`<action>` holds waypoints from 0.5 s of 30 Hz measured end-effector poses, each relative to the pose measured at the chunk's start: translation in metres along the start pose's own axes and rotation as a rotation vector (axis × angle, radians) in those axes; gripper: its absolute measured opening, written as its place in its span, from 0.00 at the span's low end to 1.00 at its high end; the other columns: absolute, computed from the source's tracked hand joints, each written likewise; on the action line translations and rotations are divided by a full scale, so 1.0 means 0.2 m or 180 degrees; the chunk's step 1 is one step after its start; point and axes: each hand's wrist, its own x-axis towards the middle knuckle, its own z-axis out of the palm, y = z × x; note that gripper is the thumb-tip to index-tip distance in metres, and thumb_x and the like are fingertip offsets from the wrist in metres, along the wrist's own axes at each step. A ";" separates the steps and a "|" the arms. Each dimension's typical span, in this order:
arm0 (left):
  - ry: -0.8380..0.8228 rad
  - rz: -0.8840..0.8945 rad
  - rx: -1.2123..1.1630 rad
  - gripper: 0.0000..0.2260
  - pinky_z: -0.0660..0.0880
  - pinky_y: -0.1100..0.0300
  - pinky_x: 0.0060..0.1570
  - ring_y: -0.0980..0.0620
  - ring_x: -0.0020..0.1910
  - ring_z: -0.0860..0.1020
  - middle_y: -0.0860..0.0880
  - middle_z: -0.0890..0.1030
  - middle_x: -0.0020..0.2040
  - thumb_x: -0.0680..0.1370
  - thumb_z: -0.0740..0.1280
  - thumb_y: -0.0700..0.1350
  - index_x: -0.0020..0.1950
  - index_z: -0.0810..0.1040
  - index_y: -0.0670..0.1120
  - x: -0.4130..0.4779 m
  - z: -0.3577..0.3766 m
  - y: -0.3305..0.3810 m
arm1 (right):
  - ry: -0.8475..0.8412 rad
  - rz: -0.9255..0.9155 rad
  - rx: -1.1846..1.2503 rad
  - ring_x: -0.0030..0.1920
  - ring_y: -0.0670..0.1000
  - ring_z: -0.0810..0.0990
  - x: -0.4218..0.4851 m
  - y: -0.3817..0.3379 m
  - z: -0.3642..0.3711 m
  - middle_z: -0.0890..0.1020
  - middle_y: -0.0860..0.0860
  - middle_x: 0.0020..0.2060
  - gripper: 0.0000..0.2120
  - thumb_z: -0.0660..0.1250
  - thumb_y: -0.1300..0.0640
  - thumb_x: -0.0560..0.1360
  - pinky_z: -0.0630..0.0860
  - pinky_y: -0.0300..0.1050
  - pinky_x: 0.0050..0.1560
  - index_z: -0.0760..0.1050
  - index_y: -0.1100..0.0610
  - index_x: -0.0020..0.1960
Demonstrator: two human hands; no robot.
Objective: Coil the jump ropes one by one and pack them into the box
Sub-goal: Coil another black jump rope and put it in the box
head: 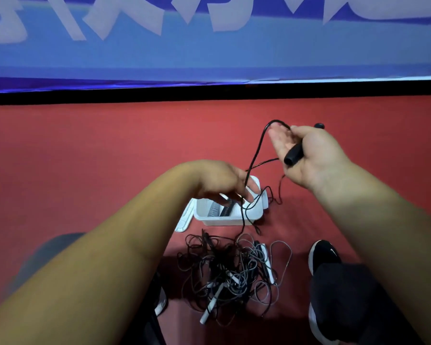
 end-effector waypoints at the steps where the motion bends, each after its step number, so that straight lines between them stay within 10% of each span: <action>1: -0.0056 0.0017 0.0187 0.10 0.76 0.58 0.53 0.54 0.54 0.82 0.49 0.87 0.57 0.83 0.65 0.39 0.62 0.82 0.46 0.01 0.01 0.00 | 0.0047 -0.0021 0.0088 0.43 0.57 0.90 0.01 -0.02 -0.01 0.88 0.62 0.42 0.05 0.62 0.68 0.85 0.87 0.52 0.38 0.76 0.69 0.56; 15: 0.0162 -0.0110 -0.0081 0.07 0.83 0.57 0.47 0.49 0.44 0.86 0.43 0.87 0.49 0.85 0.65 0.38 0.60 0.80 0.36 -0.02 -0.05 0.00 | 0.0302 -0.0171 -0.0380 0.42 0.58 0.90 0.05 -0.04 -0.05 0.86 0.61 0.51 0.09 0.62 0.67 0.84 0.87 0.51 0.38 0.75 0.68 0.64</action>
